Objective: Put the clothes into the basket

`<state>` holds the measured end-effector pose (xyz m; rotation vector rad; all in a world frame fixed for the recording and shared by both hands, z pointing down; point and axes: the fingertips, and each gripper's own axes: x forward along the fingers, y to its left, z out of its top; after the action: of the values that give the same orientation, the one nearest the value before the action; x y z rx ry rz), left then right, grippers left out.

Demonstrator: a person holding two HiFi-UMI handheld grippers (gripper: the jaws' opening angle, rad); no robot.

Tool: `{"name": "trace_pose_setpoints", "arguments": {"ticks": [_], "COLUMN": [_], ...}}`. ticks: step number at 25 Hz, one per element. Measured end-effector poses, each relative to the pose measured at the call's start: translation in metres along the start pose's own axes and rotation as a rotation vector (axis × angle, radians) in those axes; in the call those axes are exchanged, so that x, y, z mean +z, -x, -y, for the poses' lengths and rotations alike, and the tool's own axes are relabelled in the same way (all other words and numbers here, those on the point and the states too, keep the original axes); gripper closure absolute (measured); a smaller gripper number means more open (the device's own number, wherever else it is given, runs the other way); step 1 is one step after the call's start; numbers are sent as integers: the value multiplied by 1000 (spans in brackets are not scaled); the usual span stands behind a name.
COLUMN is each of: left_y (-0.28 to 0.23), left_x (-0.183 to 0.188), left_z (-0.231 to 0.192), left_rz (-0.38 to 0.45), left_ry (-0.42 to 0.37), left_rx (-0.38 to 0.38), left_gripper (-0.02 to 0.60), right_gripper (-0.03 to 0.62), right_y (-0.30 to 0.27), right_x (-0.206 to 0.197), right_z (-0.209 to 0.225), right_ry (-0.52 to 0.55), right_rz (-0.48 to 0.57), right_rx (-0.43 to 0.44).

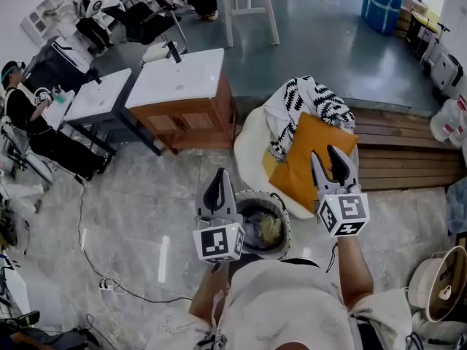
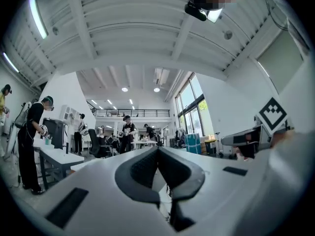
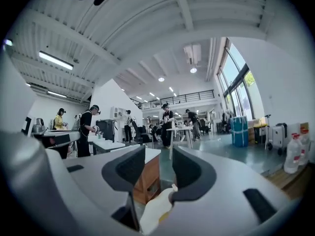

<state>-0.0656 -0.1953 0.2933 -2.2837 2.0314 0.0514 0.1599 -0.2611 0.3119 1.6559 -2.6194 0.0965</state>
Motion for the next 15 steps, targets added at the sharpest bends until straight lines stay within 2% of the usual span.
{"name": "trace_pose_setpoints", "arguments": {"ticks": [4,10,12,15], "left_y": [1,1,3,4], "left_x": [29,44,45,45], "left_z": [-8,-17,-19,-22], "left_rz": [65,98,102,102], "left_ry": [-28,-65,-67,-66], "left_rx": [25,52,57,60], "left_gripper": [578,578,578,578], "right_gripper": [436,452,477,570], "right_y": [5,0,0,-1], "right_x": [36,51,53,53], "right_z": [-8,-20,-21,-21], "right_ry": [40,67,65,71], "right_rz": [81,134,144,154], "right_rx": [6,15,9,-13]}}
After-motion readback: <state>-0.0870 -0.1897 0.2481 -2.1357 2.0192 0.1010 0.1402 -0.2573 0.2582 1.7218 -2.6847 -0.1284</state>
